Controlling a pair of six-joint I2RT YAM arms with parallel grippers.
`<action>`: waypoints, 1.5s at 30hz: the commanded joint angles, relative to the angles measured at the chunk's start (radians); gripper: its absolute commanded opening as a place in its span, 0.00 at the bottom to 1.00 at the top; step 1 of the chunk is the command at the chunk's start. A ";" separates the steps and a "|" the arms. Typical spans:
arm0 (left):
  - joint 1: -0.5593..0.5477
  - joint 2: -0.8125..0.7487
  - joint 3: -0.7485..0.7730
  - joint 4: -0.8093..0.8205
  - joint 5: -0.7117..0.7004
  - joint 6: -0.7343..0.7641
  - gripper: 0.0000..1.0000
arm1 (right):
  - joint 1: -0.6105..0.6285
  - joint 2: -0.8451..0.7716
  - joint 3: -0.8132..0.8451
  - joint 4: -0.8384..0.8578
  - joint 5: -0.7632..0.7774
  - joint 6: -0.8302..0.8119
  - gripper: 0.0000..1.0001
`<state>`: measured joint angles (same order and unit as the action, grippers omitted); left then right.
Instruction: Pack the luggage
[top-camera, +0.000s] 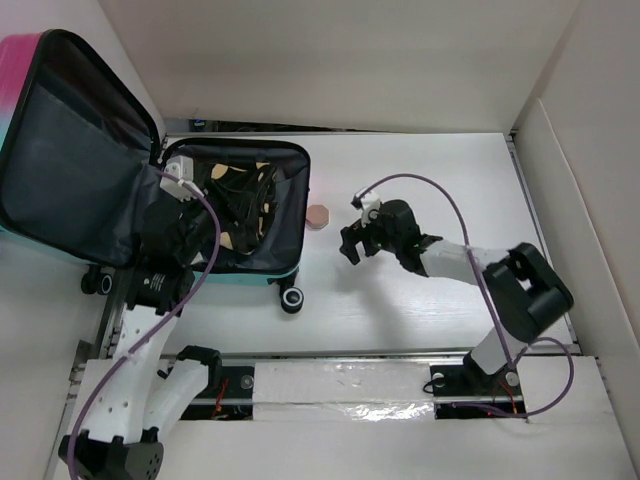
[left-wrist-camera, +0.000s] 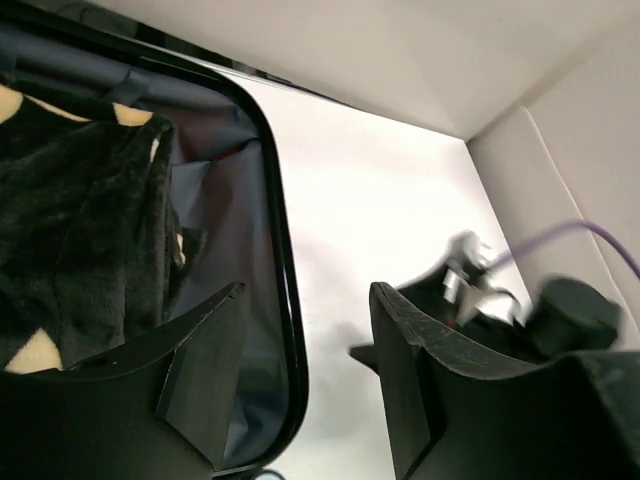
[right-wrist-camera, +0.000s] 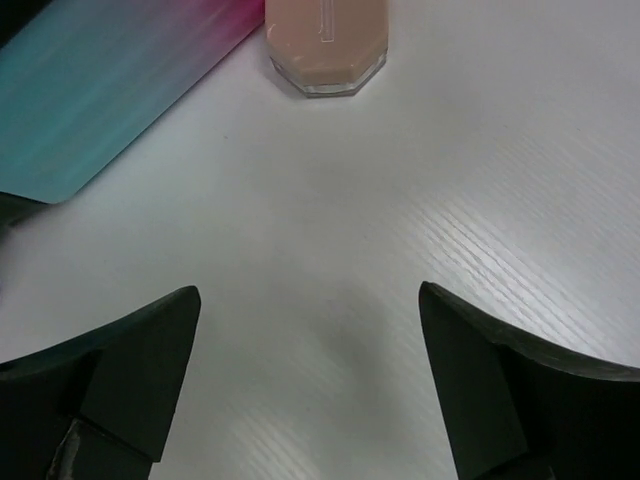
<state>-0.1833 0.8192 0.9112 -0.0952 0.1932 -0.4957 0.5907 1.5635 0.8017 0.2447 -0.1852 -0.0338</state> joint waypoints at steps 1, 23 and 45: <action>-0.001 -0.080 -0.034 -0.024 0.086 0.078 0.48 | 0.008 0.120 0.080 0.203 -0.062 -0.041 0.97; -0.041 -0.244 -0.083 -0.024 0.069 0.183 0.50 | 0.024 0.647 0.760 -0.177 -0.142 -0.071 1.00; -0.041 -0.284 -0.078 -0.067 -0.079 0.161 0.49 | 0.083 0.139 0.516 -0.148 0.006 -0.018 0.50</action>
<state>-0.2214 0.5594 0.8303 -0.1833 0.1749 -0.3237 0.6147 1.7775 1.2251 0.0673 -0.1867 -0.0288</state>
